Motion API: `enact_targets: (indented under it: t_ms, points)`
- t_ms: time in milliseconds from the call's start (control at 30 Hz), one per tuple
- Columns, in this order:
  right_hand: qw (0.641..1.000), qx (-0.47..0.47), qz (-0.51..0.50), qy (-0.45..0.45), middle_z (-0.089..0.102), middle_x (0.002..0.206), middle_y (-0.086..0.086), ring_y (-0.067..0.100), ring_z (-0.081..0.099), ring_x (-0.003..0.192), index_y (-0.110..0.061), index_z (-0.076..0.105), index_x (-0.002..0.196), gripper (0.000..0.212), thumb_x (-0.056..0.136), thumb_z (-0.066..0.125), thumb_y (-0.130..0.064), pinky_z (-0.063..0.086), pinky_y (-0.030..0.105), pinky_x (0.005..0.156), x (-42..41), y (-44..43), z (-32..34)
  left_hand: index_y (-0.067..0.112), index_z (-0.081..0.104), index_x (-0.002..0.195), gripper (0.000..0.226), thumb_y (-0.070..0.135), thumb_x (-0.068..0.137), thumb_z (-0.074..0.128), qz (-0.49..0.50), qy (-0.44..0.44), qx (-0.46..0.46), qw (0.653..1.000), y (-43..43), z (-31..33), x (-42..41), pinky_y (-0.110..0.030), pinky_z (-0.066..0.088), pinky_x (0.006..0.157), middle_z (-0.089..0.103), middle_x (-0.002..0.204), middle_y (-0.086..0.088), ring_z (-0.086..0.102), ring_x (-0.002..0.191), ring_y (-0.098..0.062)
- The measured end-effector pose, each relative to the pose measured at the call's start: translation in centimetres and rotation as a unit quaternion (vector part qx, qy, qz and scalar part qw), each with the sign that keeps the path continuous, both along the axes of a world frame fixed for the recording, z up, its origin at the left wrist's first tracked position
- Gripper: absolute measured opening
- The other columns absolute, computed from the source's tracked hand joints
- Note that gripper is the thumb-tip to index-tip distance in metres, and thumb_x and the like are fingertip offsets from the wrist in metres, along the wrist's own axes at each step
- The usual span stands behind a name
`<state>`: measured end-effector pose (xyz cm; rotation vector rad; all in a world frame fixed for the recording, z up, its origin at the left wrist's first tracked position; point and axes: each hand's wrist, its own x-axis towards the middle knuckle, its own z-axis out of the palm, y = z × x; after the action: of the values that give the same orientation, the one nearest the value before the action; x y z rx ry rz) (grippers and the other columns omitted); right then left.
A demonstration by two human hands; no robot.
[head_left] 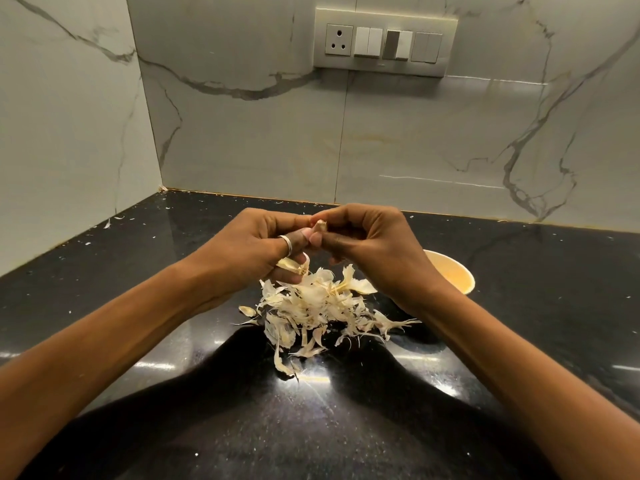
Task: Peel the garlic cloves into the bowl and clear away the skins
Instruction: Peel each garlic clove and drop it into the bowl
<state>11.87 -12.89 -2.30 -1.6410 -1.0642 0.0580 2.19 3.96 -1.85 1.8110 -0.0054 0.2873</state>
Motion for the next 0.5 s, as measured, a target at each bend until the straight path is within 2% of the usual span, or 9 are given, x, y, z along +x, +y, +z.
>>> enact_targets:
  t_ms: [67,133,200,233,333,400,500]
  points:
    - [1.0,-0.009,-0.022,-0.02,0.076,0.094,0.004,0.016,0.073,0.08,-0.008,0.074,0.106,0.021,0.087,0.077,-0.016,0.059,0.024,0.067,0.06,0.09,-0.08,0.017,0.074,0.116,0.036,0.029,0.082,0.071,0.062,-0.046,0.064,0.995,0.27,-0.35,0.18,-0.029,0.061,0.063,0.075,0.106,-0.005,0.072,0.092,-0.02]
    - [0.999,-0.012,-0.031,-0.036,0.076,0.093,0.004,0.014,0.074,0.079,-0.007,0.073,0.107,0.02,0.088,0.076,-0.014,0.06,0.024,0.067,0.14,0.11,-0.17,0.018,0.075,0.11,0.038,0.039,0.079,0.072,0.122,-0.109,0.149,0.975,0.58,-0.56,0.26,-0.037,0.063,0.066,0.077,0.096,-0.004,0.074,0.086,-0.025]
    - [0.997,-0.014,-0.037,-0.069,0.076,0.094,0.005,0.012,0.075,0.08,-0.007,0.072,0.111,0.021,0.09,0.073,-0.011,0.061,0.025,0.069,0.21,0.12,-0.22,0.019,0.078,0.104,0.025,0.035,0.085,0.074,0.154,-0.167,0.21,0.951,0.68,-0.68,0.23,-0.042,0.063,0.067,0.077,0.088,0.0,0.074,0.078,-0.019]
    - [0.995,-0.017,-0.042,-0.09,0.076,0.095,0.005,0.01,0.075,0.081,-0.008,0.072,0.114,0.023,0.091,0.073,-0.01,0.061,0.023,0.07,0.18,0.14,-0.22,0.019,0.078,0.102,0.02,0.031,0.087,0.074,0.165,-0.188,0.23,0.941,0.64,-0.75,0.22,-0.039,0.063,0.067,0.076,0.088,0.002,0.073,0.076,-0.013]
    - [0.988,-0.033,-0.052,-0.144,0.075,0.101,0.0,0.005,0.073,0.083,-0.009,0.071,0.122,0.03,0.092,0.072,-0.01,0.06,0.019,0.074,-0.1,0.3,-0.29,0.02,0.078,0.102,0.013,0.024,0.09,0.074,0.174,-0.215,0.262,0.925,0.34,-0.89,0.07,-0.03,0.062,0.067,0.075,0.09,0.007,0.071,0.075,-0.005]
    - [0.985,-0.039,-0.056,-0.157,0.075,0.1,-0.002,0.004,0.073,0.083,-0.012,0.071,0.122,0.03,0.092,0.072,-0.012,0.06,0.019,0.076,-0.22,0.38,-0.39,0.02,0.078,0.104,0.014,0.023,0.092,0.072,0.171,-0.212,0.27,0.924,0.37,-0.88,0.08,-0.032,0.062,0.068,0.074,0.092,0.007,0.071,0.078,-0.006]
    - [0.99,-0.027,-0.069,-0.12,0.077,0.094,-0.001,0.008,0.074,0.081,-0.012,0.075,0.112,0.022,0.091,0.073,-0.014,0.062,0.025,0.078,-0.14,0.39,-0.28,0.018,0.074,0.113,0.02,0.02,0.094,0.069,0.149,-0.169,0.239,0.945,0.41,-0.85,0.36,-0.033,0.063,0.071,0.074,0.1,0.005,0.071,0.089,-0.01]
